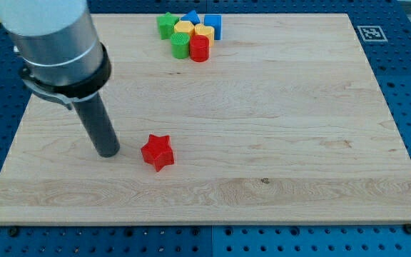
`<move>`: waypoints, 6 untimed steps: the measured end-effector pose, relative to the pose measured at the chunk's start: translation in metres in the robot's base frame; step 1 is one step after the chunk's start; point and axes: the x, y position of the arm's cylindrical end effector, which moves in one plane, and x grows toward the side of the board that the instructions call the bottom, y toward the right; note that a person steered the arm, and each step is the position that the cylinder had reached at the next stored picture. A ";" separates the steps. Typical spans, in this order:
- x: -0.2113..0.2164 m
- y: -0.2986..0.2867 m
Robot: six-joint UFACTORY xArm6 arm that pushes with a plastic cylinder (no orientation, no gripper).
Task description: Push the red star to the right
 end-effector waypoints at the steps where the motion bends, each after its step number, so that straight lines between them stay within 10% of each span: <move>1: 0.001 0.012; 6: 0.030 0.076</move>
